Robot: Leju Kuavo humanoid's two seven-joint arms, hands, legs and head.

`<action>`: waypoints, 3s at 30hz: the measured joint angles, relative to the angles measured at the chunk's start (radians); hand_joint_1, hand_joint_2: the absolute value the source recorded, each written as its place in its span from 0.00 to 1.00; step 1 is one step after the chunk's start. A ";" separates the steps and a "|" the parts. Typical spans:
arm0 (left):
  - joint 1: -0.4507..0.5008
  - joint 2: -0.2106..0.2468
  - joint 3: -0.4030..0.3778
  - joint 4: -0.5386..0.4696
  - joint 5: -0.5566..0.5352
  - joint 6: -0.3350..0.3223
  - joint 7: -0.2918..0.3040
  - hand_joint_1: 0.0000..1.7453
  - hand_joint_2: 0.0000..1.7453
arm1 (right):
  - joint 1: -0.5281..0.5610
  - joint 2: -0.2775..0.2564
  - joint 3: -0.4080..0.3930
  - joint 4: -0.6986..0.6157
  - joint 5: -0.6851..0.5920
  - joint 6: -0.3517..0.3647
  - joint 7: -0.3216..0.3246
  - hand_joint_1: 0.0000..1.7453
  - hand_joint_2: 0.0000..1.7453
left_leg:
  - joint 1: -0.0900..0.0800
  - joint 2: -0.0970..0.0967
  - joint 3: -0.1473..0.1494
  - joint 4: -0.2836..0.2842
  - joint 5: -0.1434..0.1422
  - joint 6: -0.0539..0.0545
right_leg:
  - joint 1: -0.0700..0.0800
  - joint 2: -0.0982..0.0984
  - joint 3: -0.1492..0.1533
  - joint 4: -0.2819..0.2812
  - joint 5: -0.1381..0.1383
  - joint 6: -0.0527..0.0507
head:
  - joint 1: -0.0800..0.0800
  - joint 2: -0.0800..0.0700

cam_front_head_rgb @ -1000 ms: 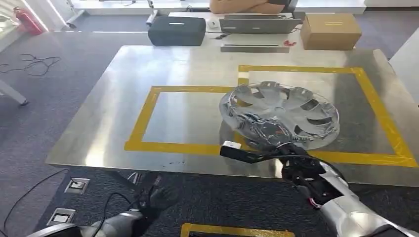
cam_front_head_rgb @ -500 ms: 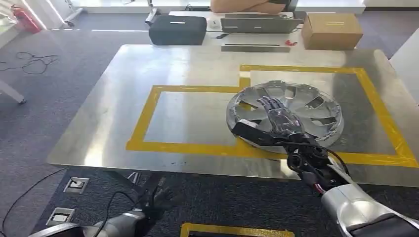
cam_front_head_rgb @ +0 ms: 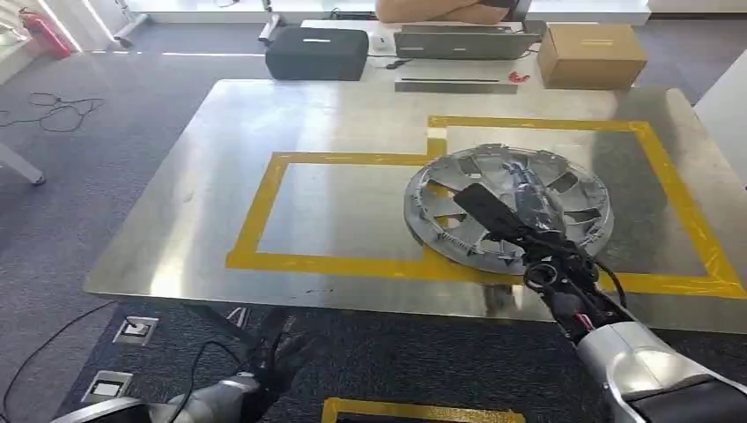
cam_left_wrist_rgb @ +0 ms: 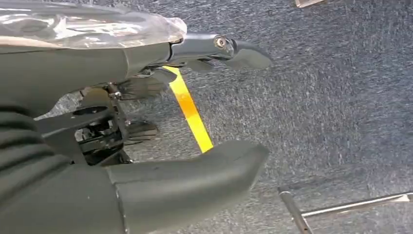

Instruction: Take the parts from the cabinet and place them on the table.

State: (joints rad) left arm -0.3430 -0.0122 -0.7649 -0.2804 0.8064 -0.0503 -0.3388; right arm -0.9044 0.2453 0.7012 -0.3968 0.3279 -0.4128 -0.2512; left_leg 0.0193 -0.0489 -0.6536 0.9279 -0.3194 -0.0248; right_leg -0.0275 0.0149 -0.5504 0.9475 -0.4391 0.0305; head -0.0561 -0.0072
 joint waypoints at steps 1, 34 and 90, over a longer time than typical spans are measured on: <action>0.000 0.000 0.000 0.000 0.001 0.000 0.000 0.00 0.00 | -0.003 0.000 -0.013 0.000 -0.036 0.020 -0.030 0.00 0.00 | 0.000 0.000 0.000 0.000 0.000 0.000 | 0.000 0.000 0.000 0.000 0.000 0.000 | 0.000 0.000; 0.050 0.108 0.000 0.000 0.081 0.012 -0.069 0.00 0.00 | 0.598 -0.358 -0.056 -1.207 -0.799 0.506 -0.082 0.00 0.00 | -0.004 0.011 0.012 0.002 -0.024 0.032 | -0.004 0.013 0.018 -0.023 -0.004 0.017 | -0.005 0.000; 0.006 0.105 0.000 -0.001 0.050 0.018 -0.048 0.00 0.00 | 0.671 -0.412 -0.109 -1.282 -0.764 0.483 -0.043 0.00 0.00 | 0.002 0.049 0.070 0.178 -0.128 -0.002 | 0.017 -0.014 -0.015 -0.008 0.038 -0.031 | -0.016 0.000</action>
State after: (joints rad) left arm -0.3371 0.0927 -0.7649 -0.2815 0.8560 -0.0320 -0.3872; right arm -0.2336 -0.1667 0.5921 -1.6792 -0.4364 0.0702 -0.2941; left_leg 0.0211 0.0002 -0.5840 1.1061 -0.4473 -0.0267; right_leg -0.0107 0.0012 -0.5656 0.9396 -0.4007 -0.0003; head -0.0721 -0.0072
